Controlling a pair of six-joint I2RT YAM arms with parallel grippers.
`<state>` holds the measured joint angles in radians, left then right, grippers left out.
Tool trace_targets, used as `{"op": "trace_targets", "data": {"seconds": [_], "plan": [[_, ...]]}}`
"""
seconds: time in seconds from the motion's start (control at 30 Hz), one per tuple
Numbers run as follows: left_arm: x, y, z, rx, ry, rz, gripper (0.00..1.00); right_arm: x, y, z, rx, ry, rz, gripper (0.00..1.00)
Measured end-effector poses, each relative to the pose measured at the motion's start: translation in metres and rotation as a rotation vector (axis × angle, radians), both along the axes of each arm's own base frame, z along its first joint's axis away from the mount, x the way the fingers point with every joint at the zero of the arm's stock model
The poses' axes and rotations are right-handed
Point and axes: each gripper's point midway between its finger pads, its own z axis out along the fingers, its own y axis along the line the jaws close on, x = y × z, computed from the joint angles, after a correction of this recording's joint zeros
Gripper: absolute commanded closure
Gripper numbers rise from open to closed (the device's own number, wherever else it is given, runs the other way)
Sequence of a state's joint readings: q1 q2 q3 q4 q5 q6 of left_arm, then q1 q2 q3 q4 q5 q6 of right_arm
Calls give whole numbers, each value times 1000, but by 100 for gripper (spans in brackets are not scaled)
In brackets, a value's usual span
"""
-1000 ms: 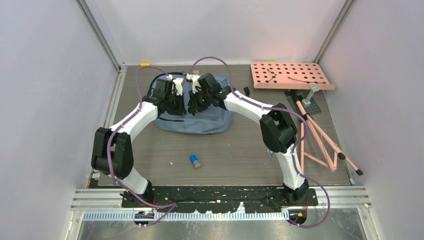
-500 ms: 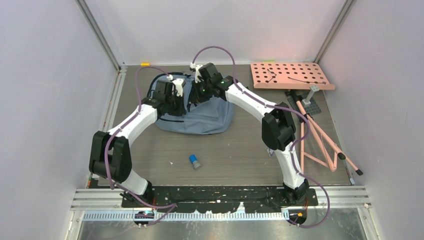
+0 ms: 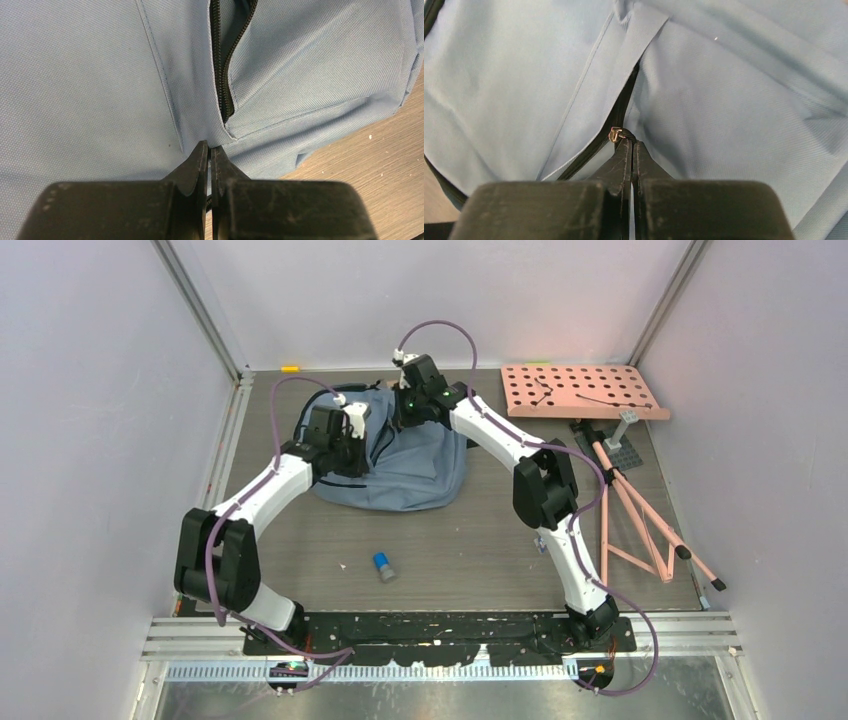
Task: Pack the student bag
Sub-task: Unzip the student bag at the center of the board.
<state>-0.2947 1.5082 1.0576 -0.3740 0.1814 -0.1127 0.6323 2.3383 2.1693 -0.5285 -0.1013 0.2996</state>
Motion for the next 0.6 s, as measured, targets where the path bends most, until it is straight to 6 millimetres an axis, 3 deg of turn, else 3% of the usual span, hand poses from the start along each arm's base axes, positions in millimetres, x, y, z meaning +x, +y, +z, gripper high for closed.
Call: {"op": "trace_targets", "data": {"seconds": [0.23,0.33,0.6], "plan": [[-2,6,2,33,-16,-3,100,24,-4,13,39,-69,-95,99],[-4,9,3,53,-21,-9,100,44,-6,21,79,-102,-140,99],[-3,11,5,65,-37,-26,100,68,-9,13,102,-115,-201,99]]}}
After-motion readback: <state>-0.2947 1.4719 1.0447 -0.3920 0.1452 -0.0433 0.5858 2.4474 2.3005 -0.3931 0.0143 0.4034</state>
